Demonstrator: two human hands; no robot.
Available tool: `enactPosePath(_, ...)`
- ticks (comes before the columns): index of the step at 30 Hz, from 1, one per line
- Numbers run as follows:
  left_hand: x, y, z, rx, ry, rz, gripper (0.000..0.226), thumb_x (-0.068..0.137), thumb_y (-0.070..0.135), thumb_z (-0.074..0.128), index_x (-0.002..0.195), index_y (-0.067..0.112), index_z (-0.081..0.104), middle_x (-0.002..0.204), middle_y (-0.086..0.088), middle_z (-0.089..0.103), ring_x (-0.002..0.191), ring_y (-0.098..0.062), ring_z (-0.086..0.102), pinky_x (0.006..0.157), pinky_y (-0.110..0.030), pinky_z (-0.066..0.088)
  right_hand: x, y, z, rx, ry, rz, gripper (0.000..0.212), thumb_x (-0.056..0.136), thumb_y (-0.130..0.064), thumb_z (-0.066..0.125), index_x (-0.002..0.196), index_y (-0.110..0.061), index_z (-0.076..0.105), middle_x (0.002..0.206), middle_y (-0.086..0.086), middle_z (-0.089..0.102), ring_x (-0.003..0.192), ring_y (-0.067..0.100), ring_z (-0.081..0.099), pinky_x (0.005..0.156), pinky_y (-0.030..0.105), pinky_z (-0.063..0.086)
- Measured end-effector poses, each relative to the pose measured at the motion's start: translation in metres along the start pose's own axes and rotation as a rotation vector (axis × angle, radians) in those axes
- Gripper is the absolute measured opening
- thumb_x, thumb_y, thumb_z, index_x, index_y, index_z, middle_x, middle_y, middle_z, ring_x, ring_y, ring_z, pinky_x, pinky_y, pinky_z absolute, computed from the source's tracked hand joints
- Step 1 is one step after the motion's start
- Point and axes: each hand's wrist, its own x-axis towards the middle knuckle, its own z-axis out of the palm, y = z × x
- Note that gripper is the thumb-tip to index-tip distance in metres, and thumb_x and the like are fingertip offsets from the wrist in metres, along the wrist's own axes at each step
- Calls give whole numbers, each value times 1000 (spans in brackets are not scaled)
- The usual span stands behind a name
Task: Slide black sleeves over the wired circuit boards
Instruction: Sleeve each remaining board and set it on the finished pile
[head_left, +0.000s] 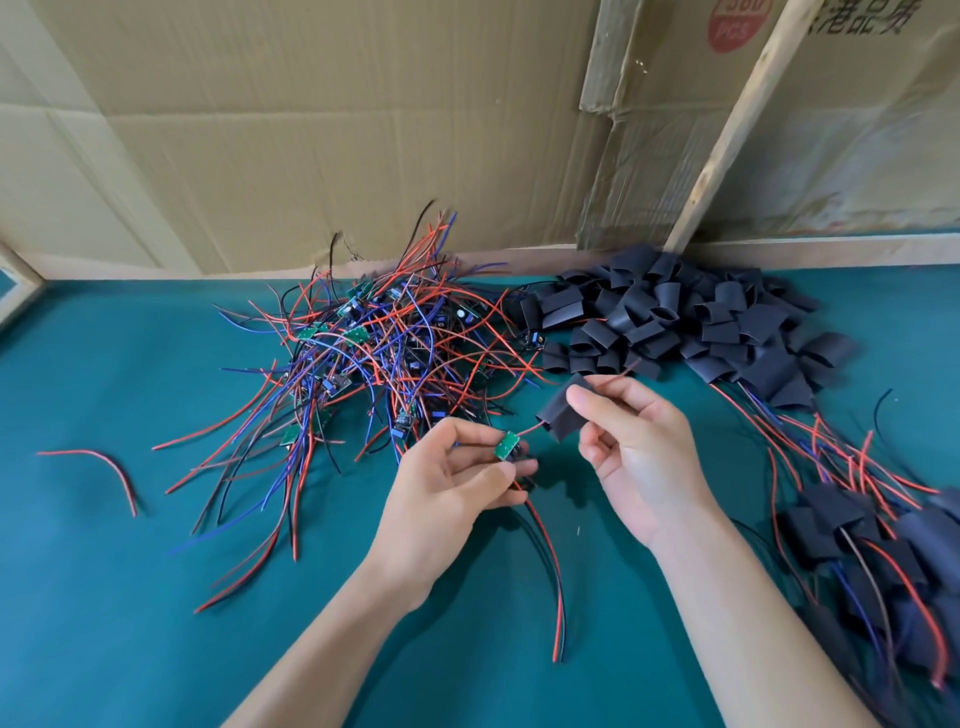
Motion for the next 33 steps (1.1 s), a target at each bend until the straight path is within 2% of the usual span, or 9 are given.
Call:
enactPosePath(4,-1,-1,1,35,-9,78,18,93,-13,60,103,2,63,103,-17,68,100,-29,75,74,-27,59,-4,8,7,-190,-25,-75,14,80,-11,84,85,-9,70,69,5,68,51,15,56,47,23,45)
enactPosePath(8,0,-3,1,52,17,80,20,93,-13,62,102,4,69,94,-13,54,95,-30,76,75,-26,60,-6,10,9,-214,0,-119,17,84,-12,82,92,-5,69,75,9,73,57,17,64,51,23,52)
enactPosePath(14,1,-3,-3,-67,24,21,16,92,-8,66,100,5,73,84,-4,63,92,-33,76,75,-26,59,-7,10,5,-235,-10,-164,10,88,-5,78,94,-5,69,74,5,73,59,18,66,53,24,53)
enactPosePath(19,2,-1,-3,-34,4,2,12,92,-6,66,100,3,71,85,-8,70,89,-30,76,74,-26,59,-9,9,2,-228,-76,-116,9,89,-2,75,96,-5,69,72,8,71,58,19,65,53,24,52)
enactPosePath(23,1,0,-1,-11,21,-6,6,91,-2,70,96,1,68,87,-10,73,87,-29,76,69,-25,58,-10,6,2,-219,-122,-83,12,83,-7,78,92,-10,71,74,12,71,57,21,64,51,24,52)
enactPosePath(26,-1,1,0,41,58,16,10,88,3,74,91,2,65,82,-7,74,81,-28,77,57,-24,56,-12,9,4,-276,-170,-69,12,88,-7,78,95,-10,70,78,23,70,58,22,64,52,26,52)
enactPosePath(28,-3,2,0,86,58,46,15,88,6,76,92,3,61,80,-6,75,75,-28,77,47,-23,51,-13,11,7,-280,-208,-44,16,86,-17,78,96,-11,68,82,29,70,58,24,63,53,28,53)
enactPosePath(30,-4,1,0,172,50,108,17,88,12,76,93,5,61,78,-4,74,68,-27,75,43,-24,49,-14,9,8,-247,-236,2,19,84,-24,77,96,-13,67,86,29,71,58,23,62,54,28,54)
enactPosePath(33,-6,-3,1,406,48,239,10,93,18,73,90,18,64,74,-1,71,60,-22,72,44,-26,52,-16,6,7,-216,-273,63,23,86,-25,80,97,-12,65,97,31,72,58,21,62,53,26,53)
